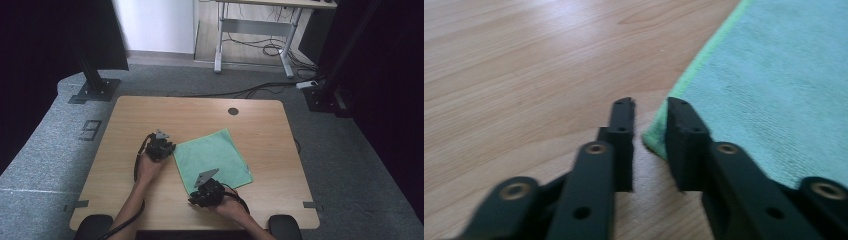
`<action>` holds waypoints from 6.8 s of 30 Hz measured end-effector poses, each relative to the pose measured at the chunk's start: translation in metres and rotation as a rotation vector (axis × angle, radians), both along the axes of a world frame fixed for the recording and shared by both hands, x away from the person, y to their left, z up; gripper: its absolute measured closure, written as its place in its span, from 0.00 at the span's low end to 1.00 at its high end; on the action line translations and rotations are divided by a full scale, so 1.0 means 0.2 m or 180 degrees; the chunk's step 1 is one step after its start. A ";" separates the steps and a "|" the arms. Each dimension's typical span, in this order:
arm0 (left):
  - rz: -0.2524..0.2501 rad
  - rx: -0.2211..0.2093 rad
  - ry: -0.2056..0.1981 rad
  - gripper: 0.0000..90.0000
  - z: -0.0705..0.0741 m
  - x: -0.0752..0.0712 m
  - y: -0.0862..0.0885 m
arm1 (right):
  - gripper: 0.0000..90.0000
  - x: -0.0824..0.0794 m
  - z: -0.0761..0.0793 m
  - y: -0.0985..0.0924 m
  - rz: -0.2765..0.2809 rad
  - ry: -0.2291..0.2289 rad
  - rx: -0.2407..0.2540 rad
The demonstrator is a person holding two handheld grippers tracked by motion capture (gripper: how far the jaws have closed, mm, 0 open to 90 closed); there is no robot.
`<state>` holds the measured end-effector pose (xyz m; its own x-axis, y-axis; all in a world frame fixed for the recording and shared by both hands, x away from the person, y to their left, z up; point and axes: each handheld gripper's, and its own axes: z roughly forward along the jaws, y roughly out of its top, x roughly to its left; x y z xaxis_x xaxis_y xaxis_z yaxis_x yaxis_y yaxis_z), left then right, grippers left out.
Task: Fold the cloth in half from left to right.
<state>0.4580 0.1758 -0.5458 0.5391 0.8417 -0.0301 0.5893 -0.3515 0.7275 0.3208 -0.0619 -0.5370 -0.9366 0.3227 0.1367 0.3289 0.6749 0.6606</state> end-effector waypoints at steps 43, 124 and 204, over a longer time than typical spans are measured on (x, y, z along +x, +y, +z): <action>-0.0267 -0.0213 -0.0080 0.98 0.25 0.13 -0.20 | 0.95 0.04 0.19 -0.24 -0.0389 -0.0212 0.0205; -0.0635 0.0051 -0.0275 0.43 0.28 0.35 -0.87 | 0.94 0.17 0.08 -0.93 -0.1657 -0.0232 0.0069; -0.0668 0.0266 0.0031 0.00 -0.01 -0.48 -0.20 | 0.15 0.48 -0.02 -0.96 -0.1942 -0.0512 -0.0096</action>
